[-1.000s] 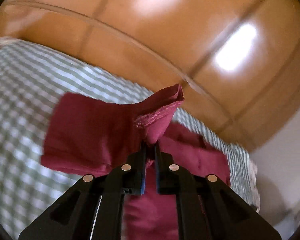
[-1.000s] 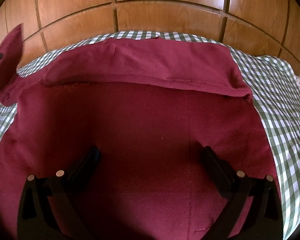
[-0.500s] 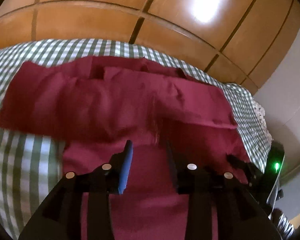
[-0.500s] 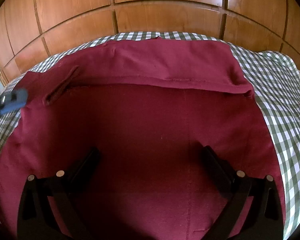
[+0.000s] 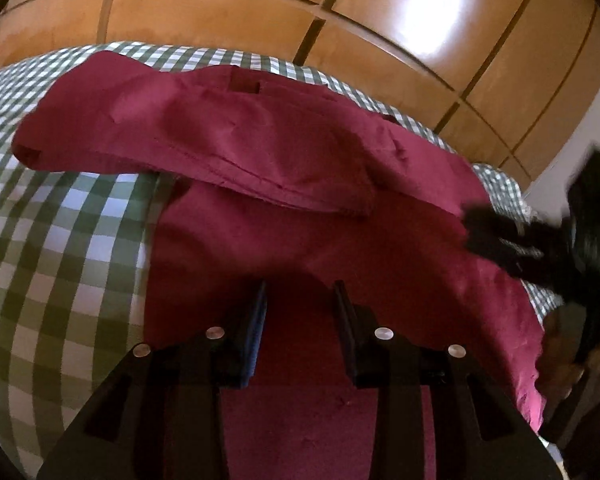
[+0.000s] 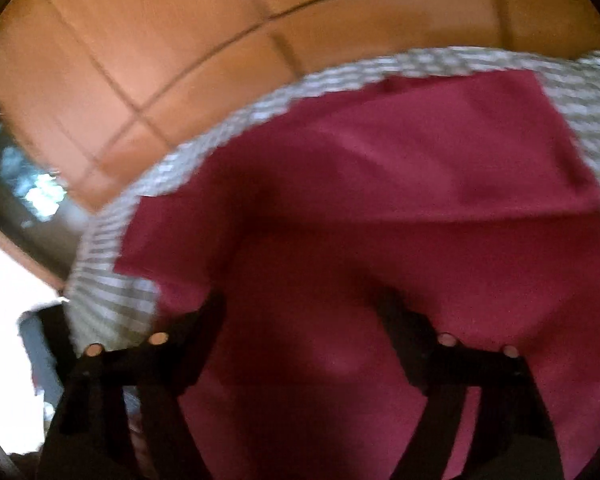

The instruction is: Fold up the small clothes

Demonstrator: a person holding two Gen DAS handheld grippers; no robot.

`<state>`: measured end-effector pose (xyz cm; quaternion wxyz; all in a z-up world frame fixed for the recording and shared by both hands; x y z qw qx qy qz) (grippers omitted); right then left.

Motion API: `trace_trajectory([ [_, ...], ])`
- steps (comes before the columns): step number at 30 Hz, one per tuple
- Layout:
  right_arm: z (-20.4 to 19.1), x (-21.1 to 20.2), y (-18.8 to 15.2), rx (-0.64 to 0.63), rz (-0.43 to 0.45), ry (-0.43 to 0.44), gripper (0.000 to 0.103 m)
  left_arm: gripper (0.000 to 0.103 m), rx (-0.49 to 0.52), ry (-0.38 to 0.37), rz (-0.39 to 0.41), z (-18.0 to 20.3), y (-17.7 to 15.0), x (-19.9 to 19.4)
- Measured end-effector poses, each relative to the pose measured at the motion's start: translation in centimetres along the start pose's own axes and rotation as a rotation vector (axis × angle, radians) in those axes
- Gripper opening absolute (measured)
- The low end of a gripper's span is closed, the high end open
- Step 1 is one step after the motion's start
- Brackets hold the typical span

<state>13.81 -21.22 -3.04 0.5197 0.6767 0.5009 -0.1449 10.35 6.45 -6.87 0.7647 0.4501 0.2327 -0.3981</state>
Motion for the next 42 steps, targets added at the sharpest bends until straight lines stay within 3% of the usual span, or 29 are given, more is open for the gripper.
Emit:
trace_trajectory([
  [2,-2.0,2.8,1.9,-0.024,-0.06,0.084,0.07,0.033,-0.011,-0.015,0.003,-0.3,0.0,0.0],
  [4,-3.1,5.3,3.0,-0.037,-0.106,0.092,0.068,0.033,-0.017,-0.025,0.007,-0.4,0.0,-0.1],
  [7,-4.3,9.4,4.0,-0.035,-0.187,0.093,0.049,0.033,-0.019,-0.027,0.008,-0.4,-0.1,0.0],
  [10,-6.3,10.7,4.8,-0.121,-0.217,0.045,0.005,0.033,-0.019,-0.028,0.01,-0.4,-0.1,0.1],
  [11,-6.8,10.4,5.0,-0.142,-0.212,0.028,0.005,0.033,-0.022,-0.032,0.01,-0.4,0.0,0.1],
  [17,-8.3,3.3,8.6,-0.229,0.012,-0.032,0.005,0.033,-0.027,-0.038,0.011,-0.4,-0.1,-0.2],
  [21,-6.4,-1.3,10.7,-0.247,0.141,-0.144,0.004,0.033,-0.032,-0.041,0.011,-0.6,-0.3,-0.5],
  [25,-2.4,-4.2,10.9,-0.2,0.191,-0.238,0.005,0.033,-0.03,-0.036,0.011,-0.5,-0.4,-0.7],
  [29,2.3,-5.6,10.1,-0.113,0.186,-0.307,0.004,0.033,-0.025,-0.027,0.01,-0.5,-0.3,-0.6],
  [38,11.3,-4.1,5.7,0.096,0.108,-0.402,0.004,0.033,-0.005,0.003,0.011,0.0,-0.3,-0.3],
  [42,14.2,-2.8,3.7,0.158,0.059,-0.423,0.004,0.033,-0.044,0.034,-0.044,0.7,0.9,-0.2],
])
Point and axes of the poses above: each gripper's, at about its wrist camera, not at the fingertips, and x roughly the way its jaws point, z to its right, y to its top, the point moved 1 cm from there along x, roughly the way its jaws point, and after that the axes turned 9 degrees about -x, right-handed, at the moved point
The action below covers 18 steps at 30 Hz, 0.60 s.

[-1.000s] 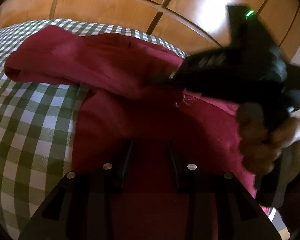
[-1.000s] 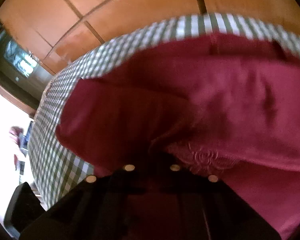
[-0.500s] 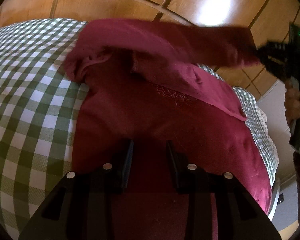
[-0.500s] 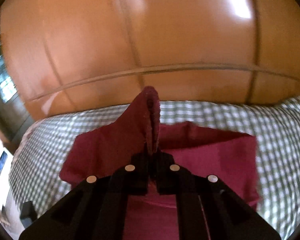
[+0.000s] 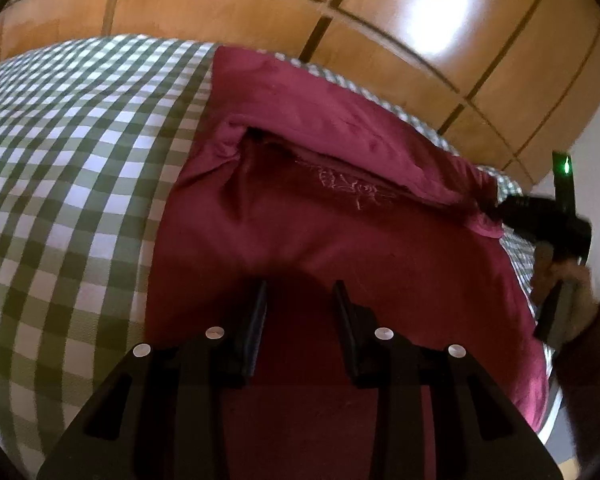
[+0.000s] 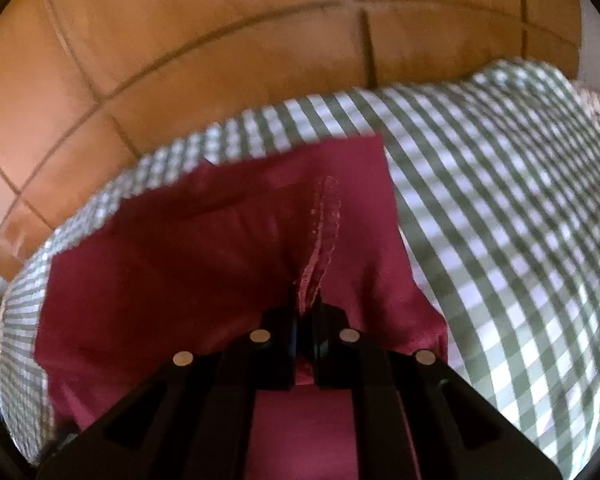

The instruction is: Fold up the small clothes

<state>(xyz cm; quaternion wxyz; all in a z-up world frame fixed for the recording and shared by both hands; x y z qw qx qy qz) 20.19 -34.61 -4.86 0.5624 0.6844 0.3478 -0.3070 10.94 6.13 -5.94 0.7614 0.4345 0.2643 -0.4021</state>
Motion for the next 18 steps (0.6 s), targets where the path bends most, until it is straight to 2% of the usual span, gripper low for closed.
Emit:
trace_trajectory([
  [2,0.4,0.7,-0.7,0.005,-0.001,0.003,0.004,0.034,-0.017,-0.033,-0.003,0.8,1.3,-0.1],
  [3,0.5,0.8,-1.0,0.004,0.007,0.004,0.004,0.038,-0.007,-0.039,0.021,1.5,2.3,-0.2],
  [5,0.3,0.9,-1.1,0.001,0.012,-0.001,0.004,0.066,-0.002,-0.013,0.078,2.2,3.9,0.1],
  [8,0.3,0.8,-1.1,-0.009,0.015,0.0,0.004,0.067,-0.071,0.025,0.133,1.4,6.7,1.1],
  [10,0.4,0.9,-1.2,-0.015,0.024,0.011,0.004,0.066,-0.167,0.024,0.141,-0.4,8.0,1.4],
  [11,0.4,0.9,-1.3,-0.016,0.031,0.016,0.004,0.058,-0.217,0.019,0.125,-1.6,8.2,1.6],
  [12,0.5,1.0,-1.5,-0.014,0.041,0.024,0.004,0.055,-0.243,0.024,0.11,-2.2,8.0,1.8],
  [14,0.7,1.4,-1.7,-0.008,0.054,0.03,0.003,0.053,-0.251,0.042,0.094,-3.0,6.9,2.1],
  [18,0.6,1.3,-1.5,-0.001,0.048,0.028,0.004,0.053,-0.188,0.055,0.1,-2.4,4.7,0.7],
])
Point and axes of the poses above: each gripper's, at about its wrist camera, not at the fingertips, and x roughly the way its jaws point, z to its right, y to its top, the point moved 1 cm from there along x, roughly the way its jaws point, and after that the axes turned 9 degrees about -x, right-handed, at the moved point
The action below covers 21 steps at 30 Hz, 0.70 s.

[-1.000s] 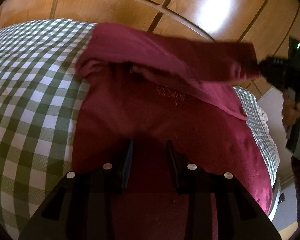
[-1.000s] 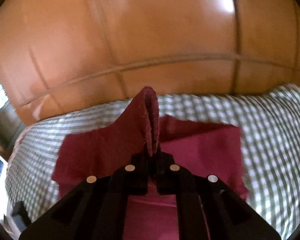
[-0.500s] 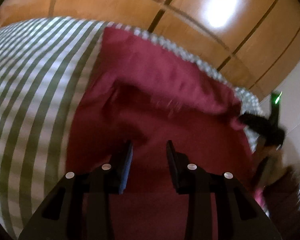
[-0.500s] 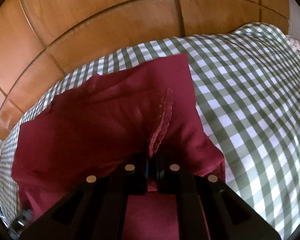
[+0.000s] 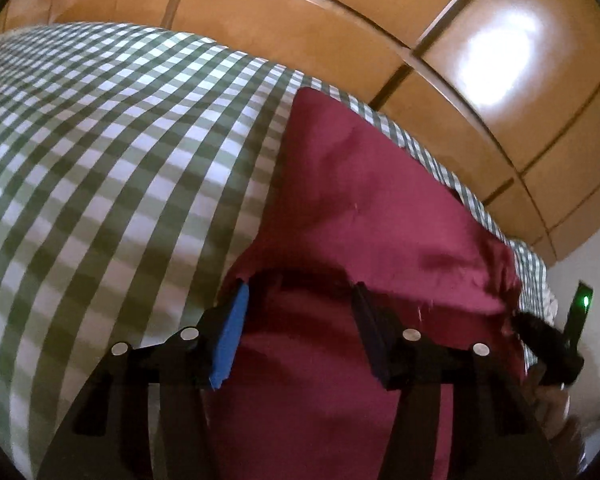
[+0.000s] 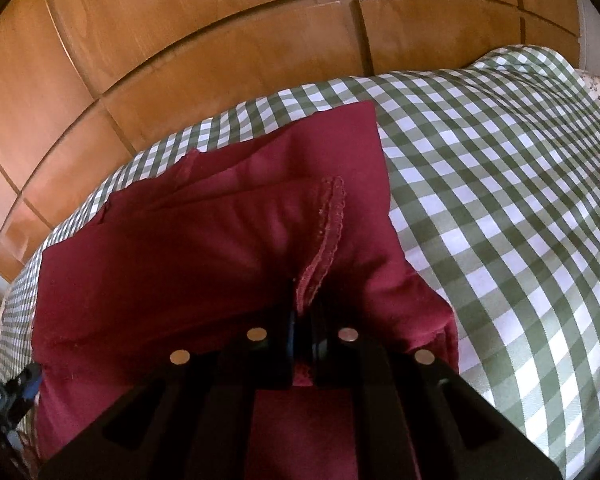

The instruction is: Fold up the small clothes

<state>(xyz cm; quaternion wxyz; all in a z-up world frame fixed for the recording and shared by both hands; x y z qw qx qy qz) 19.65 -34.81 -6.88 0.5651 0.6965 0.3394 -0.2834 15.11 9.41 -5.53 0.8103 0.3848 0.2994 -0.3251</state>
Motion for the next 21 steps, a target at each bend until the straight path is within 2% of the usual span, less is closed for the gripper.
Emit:
trace_trajectory([
  [2,-0.1,-0.3,0.3,-0.007,-0.007,-0.003,0.007,0.053,0.016,0.013,-0.002,0.3,-0.1,-1.1],
  [4,-0.2,-1.1,0.7,-0.013,-0.02,-0.013,0.026,0.053,0.043,0.019,0.025,0.6,0.2,-2.8],
  [5,-0.1,-2.0,0.8,-0.006,-0.014,-0.024,0.04,0.053,0.066,0.015,0.05,1.0,0.4,-3.6],
  [9,-0.7,-5.2,1.1,-0.033,0.053,-0.052,0.043,0.054,0.125,0.003,0.113,2.1,1.4,-5.2],
  [13,-2.8,-6.1,1.2,-0.098,0.073,-0.021,0.044,0.054,0.134,-0.002,0.104,3.5,3.0,-3.8],
  [14,-3.6,-5.8,1.1,-0.125,0.066,-0.017,0.047,0.054,0.134,0.001,0.1,3.8,3.5,-3.2],
  [16,-5.0,-4.7,0.7,-0.175,0.047,-0.03,0.05,0.057,0.095,0.033,0.081,3.9,4.8,-1.8],
  [18,-5.7,-3.0,0.3,-0.198,0.015,-0.053,0.053,0.057,0.01,0.028,0.037,3.0,6.7,-0.2],
  [19,-5.7,-1.9,0.0,-0.187,-0.008,-0.055,0.054,0.061,-0.021,0.021,0.026,2.6,7.4,0.4],
  [21,-5.5,-0.7,-0.7,-0.175,0.008,-0.069,0.057,0.061,-0.066,0.01,0.012,1.8,9.1,1.5],
])
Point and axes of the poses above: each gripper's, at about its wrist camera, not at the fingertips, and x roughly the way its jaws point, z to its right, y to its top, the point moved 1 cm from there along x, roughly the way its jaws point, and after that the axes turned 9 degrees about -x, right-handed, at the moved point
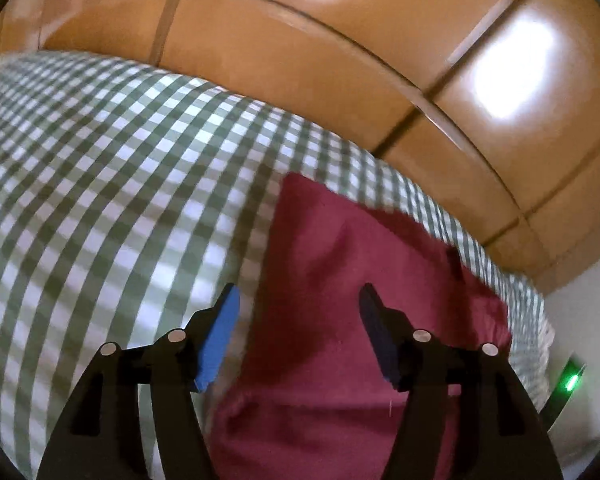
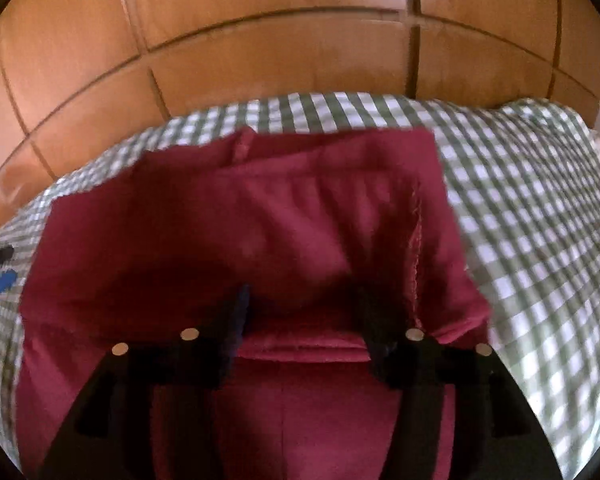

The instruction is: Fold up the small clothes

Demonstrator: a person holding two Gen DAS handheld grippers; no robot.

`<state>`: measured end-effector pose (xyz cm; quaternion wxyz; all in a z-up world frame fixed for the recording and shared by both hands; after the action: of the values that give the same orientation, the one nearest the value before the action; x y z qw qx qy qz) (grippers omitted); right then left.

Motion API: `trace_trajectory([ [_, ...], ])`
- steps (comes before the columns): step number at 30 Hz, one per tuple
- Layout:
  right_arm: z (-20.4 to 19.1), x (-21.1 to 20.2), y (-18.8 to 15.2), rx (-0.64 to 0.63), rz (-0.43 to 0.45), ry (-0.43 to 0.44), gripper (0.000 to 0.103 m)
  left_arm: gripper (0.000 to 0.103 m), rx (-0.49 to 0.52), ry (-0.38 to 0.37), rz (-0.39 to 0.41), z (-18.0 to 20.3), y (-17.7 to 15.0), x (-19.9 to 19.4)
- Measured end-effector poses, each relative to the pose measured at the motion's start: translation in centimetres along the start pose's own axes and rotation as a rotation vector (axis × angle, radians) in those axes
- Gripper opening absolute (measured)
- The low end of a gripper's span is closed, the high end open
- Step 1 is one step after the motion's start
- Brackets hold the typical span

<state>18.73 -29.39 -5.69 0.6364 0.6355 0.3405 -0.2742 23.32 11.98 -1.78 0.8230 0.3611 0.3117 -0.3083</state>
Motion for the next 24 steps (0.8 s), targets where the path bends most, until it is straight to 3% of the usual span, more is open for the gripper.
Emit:
trace_trajectory([
  [6,-0.5,0.1,-0.6,-0.011,0.038,-0.026,0.058,0.058,-0.104,-0.028,-0.141,-1.3,3.1,4.9],
  [7,-0.4,0.3,-0.6,-0.01,0.038,-0.025,0.058,0.045,-0.116,-0.031,-0.158,-1.4,3.3,5.6],
  [8,-0.4,0.3,-0.5,-0.011,0.038,-0.028,0.058,0.024,-0.118,-0.037,-0.17,-1.3,3.4,6.3],
  [9,-0.4,0.3,-0.6,-0.014,0.038,-0.03,0.059,0.016,-0.107,-0.028,-0.156,-1.0,3.4,6.4],
  [11,-0.5,0.2,-0.7,-0.019,0.04,-0.038,0.059,0.01,-0.07,-0.01,-0.102,-0.5,3.0,5.9],
  [14,-1.1,0.2,-0.7,-0.051,0.049,-0.068,0.059,0.009,0.06,0.103,-0.042,0.4,1.4,6.2],
  [16,-1.7,0.5,-0.6,-0.079,0.038,-0.085,0.059,0.01,0.089,0.133,-0.034,0.2,1.0,6.8],
  [20,-1.1,0.6,-0.8,-0.055,0.043,-0.055,0.06,0.024,0.125,0.24,0.026,1.3,0.9,5.6],
  [22,-0.9,0.5,-0.8,-0.042,0.046,-0.039,0.06,0.024,0.217,0.24,0.071,2.9,-0.4,3.7],
  [24,-0.9,0.6,-0.8,-0.042,0.048,-0.036,0.061,0.033,0.296,0.197,0.091,4.4,-2.3,2.0],
])
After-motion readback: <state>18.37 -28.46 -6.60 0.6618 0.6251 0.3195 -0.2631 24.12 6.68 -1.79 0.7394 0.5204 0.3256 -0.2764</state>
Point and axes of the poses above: each gripper's, at about its wrist camera, not at the fingertips, and x roughly the way its jaws point, z to its right, y to its top, the point moved 1 cm from there along x, roughly the way its jaws point, and after that the axes turned 9 degrees about -x, right-handed, at the moved point
